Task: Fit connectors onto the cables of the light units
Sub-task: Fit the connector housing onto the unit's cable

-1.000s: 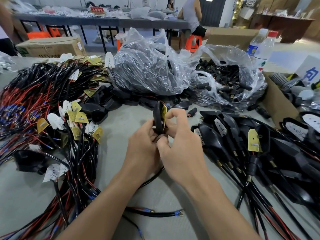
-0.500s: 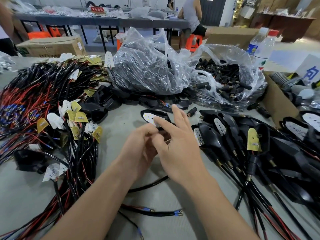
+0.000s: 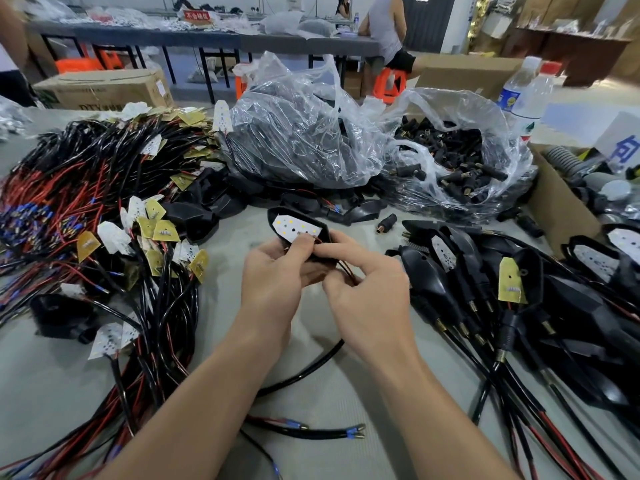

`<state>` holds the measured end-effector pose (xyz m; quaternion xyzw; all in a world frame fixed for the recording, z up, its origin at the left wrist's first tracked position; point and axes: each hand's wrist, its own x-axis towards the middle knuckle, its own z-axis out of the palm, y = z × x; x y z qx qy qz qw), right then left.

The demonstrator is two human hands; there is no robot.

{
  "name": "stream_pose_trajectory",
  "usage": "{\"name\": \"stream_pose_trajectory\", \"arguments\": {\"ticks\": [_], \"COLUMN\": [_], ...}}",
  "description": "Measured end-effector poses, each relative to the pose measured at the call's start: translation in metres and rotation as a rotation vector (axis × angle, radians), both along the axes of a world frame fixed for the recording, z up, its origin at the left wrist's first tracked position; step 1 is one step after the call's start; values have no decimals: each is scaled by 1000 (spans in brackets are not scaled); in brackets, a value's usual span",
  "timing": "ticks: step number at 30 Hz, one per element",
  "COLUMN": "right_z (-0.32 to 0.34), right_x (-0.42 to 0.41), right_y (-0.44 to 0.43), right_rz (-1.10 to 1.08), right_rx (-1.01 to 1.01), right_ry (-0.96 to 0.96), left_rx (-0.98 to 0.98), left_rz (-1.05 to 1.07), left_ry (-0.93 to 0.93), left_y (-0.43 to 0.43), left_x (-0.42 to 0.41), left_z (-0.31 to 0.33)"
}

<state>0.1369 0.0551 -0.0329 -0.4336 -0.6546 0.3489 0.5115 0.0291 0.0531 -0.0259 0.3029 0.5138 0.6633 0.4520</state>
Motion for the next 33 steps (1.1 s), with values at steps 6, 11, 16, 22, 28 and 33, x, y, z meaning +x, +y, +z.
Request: {"name": "stream_pose_trajectory", "arguments": {"ticks": [6,11,16,22,28,33], "right_z": [5,8,11,16,12,6], "right_x": [20,18,16,26,36,40], "right_y": [16,9,10,24,23,26], "right_rz": [-16,364,359,109,156,114], "right_rx": [-239,-706,-644,-678,-631,-534], "right_ry": [320,120,147,682,283,48], "left_rx": [-6,-16,0,6,-36,-54], "left_rz": [127,146,191,174,246,260], "left_ry": [-30,-290,-435,-433,-182,-8], "left_y": [2,10,13,15,17,16], "left_x": [-9,-28,-48,-52,-52,-55], "left_z": [3,5,5,5,-1,-2]}}
